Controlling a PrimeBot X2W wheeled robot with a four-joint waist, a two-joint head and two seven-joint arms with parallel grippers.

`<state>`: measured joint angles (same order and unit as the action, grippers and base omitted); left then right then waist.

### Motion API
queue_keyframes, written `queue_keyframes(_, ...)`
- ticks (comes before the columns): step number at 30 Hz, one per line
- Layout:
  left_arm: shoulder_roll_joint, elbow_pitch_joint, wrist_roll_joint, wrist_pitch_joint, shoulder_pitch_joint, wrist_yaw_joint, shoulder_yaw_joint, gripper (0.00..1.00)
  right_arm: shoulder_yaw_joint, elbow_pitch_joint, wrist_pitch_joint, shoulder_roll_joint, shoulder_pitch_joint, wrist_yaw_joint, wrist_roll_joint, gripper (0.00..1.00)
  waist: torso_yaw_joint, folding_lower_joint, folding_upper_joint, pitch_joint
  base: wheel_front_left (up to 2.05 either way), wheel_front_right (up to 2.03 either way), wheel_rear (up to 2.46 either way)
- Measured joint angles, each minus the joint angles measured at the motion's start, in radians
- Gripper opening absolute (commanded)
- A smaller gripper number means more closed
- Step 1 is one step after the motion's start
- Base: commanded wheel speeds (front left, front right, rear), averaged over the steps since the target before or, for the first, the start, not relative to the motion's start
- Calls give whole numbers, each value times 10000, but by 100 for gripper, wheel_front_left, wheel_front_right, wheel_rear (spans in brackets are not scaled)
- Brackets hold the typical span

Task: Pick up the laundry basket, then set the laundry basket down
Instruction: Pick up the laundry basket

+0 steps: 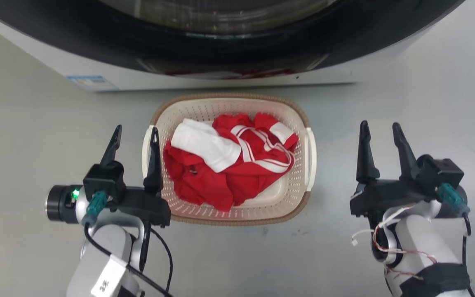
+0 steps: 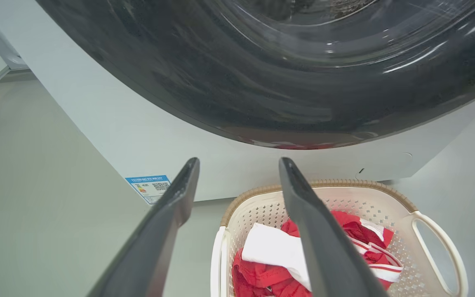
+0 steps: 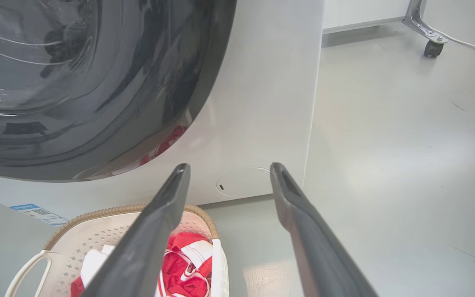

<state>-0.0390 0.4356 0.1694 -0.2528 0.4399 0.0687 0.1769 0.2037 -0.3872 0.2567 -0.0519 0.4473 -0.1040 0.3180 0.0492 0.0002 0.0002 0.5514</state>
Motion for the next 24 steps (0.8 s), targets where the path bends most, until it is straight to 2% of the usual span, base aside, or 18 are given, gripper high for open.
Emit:
queue_keyframes(14, 69, 1501, 238, 0, 1950, -165, 146, 100, 178, -1041, 0, -56, 1933, 75, 0, 100, 305, 0, 0, 2095, 0, 0, 0)
queue_keyframes(24, 88, 2938, 631, 0, 2742, -171, 290, 100, 571, -1825, 0, -111, 2483, 75, 311, 100, 579, -1, 0, 3314, 0, 0, 0)
